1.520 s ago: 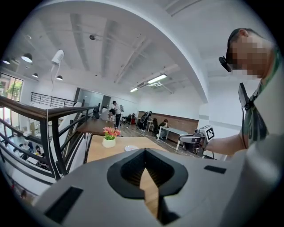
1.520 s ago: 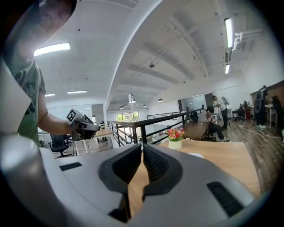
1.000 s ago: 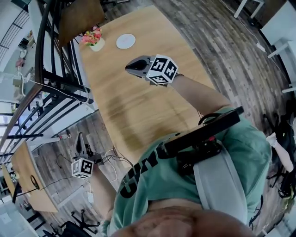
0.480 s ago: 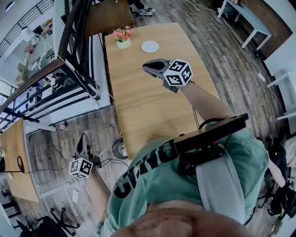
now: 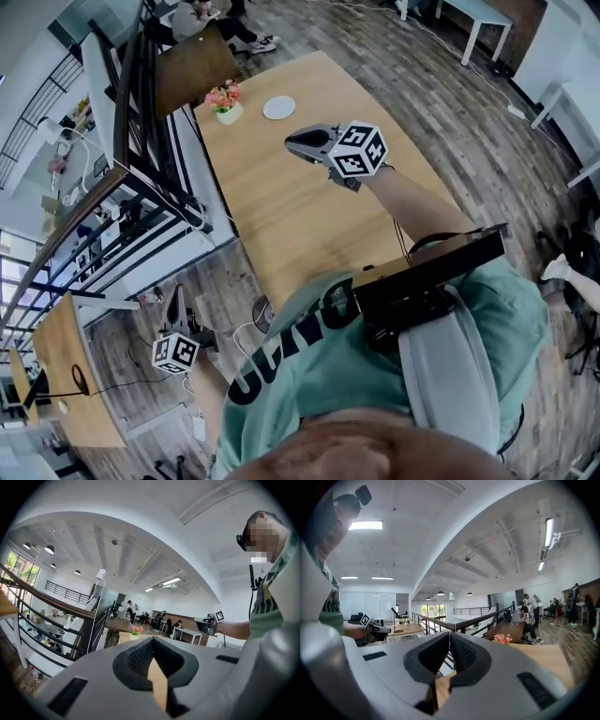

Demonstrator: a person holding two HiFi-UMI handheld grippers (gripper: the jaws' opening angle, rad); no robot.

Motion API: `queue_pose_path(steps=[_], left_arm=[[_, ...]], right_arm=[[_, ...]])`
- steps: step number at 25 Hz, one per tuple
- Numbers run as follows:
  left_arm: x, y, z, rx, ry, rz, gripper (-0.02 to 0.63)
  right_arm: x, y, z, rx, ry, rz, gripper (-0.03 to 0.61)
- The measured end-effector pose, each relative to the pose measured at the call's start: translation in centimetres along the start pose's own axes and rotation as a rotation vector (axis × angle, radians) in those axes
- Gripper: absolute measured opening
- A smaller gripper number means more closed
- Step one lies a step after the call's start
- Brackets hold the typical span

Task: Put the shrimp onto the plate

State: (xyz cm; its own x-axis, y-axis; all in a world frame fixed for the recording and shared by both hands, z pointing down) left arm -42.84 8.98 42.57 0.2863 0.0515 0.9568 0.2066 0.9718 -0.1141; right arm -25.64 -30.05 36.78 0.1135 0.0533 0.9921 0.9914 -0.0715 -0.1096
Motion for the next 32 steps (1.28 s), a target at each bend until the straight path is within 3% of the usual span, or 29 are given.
queue_pose_path(steps=[8, 14, 20, 26, 32], left_arm=[[-1.5, -6.8, -11.8, 0.103, -0.069, 0.004, 0.005], [1.9, -13.4, -24.9, 0.201, 0.017, 0.008, 0.005], [6.0, -16.7, -34.8, 0.239, 0.037, 0.088, 0.005], [6.7, -15.4, -37.4, 0.208, 0.031, 0.157, 0.005], [6.3, -11.6, -35.2, 0.22, 0.02, 0.128, 0.005]], right_arm=[[0.3, 12.7, -4.5, 0.036, 0.017, -0.039, 0.008], [4.0, 24.2, -8.4, 0.025, 0.033, 0.023, 0.008], [8.6, 32.0, -11.0, -0.01, -0.022, 0.046, 0.008], [10.1, 33.2, -9.6, -0.066, -0.073, 0.004, 0.008], [10.0, 30.9, -5.2, -0.087, -0.061, 0.008, 0.008]])
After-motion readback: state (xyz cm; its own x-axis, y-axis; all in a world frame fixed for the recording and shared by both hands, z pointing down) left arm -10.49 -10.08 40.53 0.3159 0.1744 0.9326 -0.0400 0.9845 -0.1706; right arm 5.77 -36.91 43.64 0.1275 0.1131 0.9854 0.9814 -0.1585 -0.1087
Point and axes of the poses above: the fingertips, and each gripper's own axes: y backward along the fingers, z to its left, x out of its underside, the point moved 2 cm from there along y, backward along the fingers, and after that the axes turned 4 degrees about x, right-handed, at the moved point
